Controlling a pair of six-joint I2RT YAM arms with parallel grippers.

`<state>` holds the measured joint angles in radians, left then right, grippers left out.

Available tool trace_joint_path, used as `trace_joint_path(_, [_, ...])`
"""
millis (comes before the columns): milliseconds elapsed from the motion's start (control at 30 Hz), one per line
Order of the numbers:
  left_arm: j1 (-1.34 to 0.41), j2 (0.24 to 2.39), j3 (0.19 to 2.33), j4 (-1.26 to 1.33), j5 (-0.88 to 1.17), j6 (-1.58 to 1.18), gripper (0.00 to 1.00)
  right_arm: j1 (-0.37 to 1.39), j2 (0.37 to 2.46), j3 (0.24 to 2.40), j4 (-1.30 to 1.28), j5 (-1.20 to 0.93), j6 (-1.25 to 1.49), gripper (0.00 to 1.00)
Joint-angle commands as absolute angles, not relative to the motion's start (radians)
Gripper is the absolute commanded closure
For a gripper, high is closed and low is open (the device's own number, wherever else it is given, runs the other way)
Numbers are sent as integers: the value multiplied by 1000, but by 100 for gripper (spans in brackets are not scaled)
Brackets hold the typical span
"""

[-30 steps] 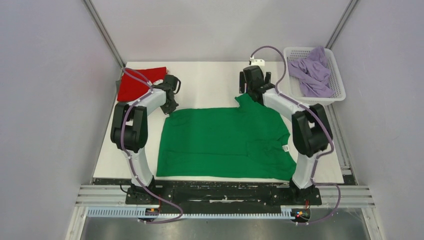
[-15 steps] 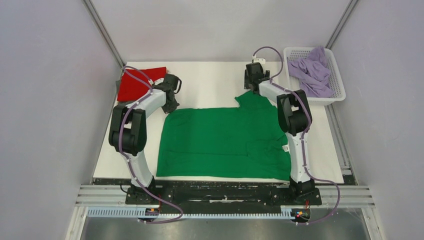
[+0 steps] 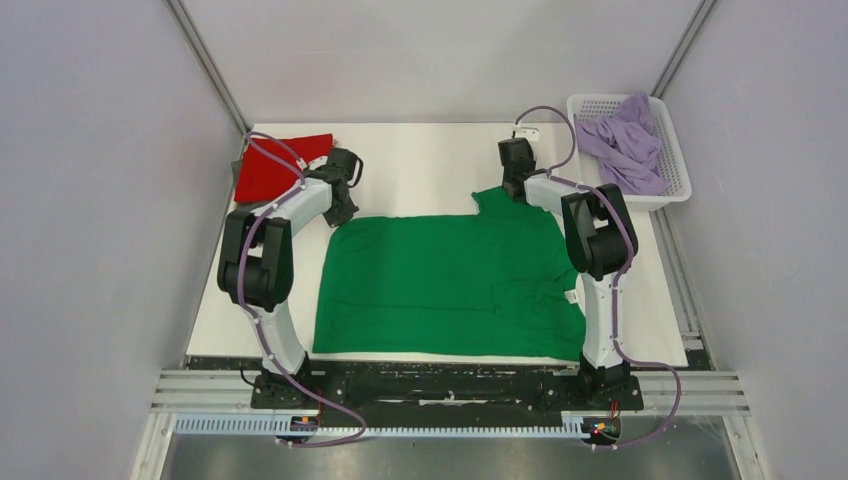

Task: Fold and stack the t-shirts
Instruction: Grab the side of the flattened tshirt furthest away from the robot with both arms, then fold the other side of the tshirt into a rectangle

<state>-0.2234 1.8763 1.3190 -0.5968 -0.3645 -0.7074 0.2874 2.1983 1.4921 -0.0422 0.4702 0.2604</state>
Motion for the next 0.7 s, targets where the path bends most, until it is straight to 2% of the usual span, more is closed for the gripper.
trace_joint_path(0, [-230,1833,1316,-595,-368,-675,98,279,2186,1481,-30,458,290,78])
trace_joint_path(100, [-230,1823,1316,-595,-368,-674,98,279,2191,1494,-23,452,299,97])
trace_joint_path(133, [-230,1821,1318,-596,-368,-673,98,279,2189,1496,-18,450,298,100])
trace_joint_path(300, [-236,1785,1304,-602,-364,-674,98,279,2111,1451,31,453,256,100])
trace_joint_path(433, [-246,1745,1268,-600,-364,-684,98,284,1950,1278,119,399,212,100])
trace_joint_path(667, [-266,1663,1202,-600,-384,-697,98,306,1658,960,143,431,199,100])
